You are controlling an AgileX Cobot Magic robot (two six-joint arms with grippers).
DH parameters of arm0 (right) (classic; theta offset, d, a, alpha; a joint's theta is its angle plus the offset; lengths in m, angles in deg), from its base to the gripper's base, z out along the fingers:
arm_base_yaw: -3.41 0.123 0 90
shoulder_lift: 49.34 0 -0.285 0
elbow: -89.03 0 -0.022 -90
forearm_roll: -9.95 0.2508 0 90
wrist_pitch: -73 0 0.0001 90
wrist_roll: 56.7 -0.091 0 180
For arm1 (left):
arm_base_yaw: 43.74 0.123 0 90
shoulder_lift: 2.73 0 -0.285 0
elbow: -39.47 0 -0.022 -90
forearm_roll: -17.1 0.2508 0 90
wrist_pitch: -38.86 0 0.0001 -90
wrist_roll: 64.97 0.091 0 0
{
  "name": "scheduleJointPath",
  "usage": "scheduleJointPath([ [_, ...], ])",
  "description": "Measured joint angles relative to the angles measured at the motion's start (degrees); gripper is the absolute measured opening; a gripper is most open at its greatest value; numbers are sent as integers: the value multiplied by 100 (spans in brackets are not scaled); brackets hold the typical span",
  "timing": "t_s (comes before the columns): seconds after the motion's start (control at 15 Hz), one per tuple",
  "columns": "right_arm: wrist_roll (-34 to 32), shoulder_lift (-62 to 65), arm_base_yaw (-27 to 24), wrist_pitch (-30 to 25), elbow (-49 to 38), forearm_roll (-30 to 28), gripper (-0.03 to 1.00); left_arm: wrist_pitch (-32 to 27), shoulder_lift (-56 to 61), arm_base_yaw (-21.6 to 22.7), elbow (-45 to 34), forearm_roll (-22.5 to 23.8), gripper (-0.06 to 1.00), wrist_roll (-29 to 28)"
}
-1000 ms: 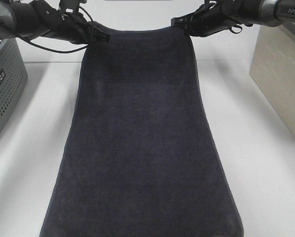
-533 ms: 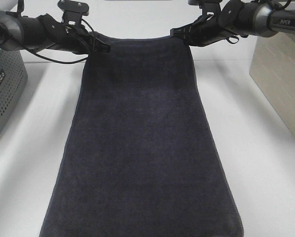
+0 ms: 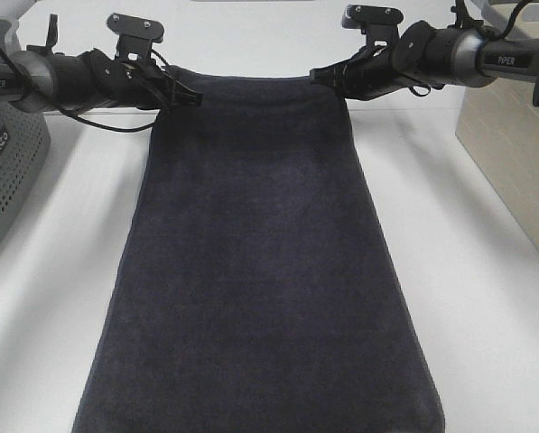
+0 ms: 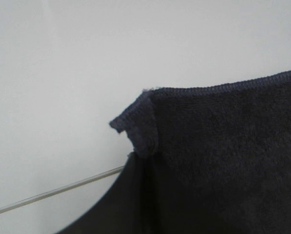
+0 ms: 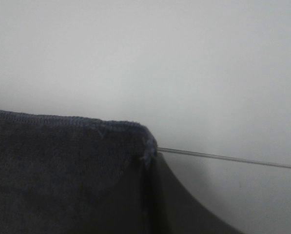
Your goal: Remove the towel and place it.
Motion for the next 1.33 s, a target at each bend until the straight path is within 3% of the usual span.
scheduleJointPath([
  [0.73, 0, -172, 0, 138, 0, 6, 2, -29, -487, 0, 304, 0, 1, 0],
  [1.33, 0, -172, 0, 172, 0, 6, 4, 275, -521, 0, 304, 23, 2, 0],
])
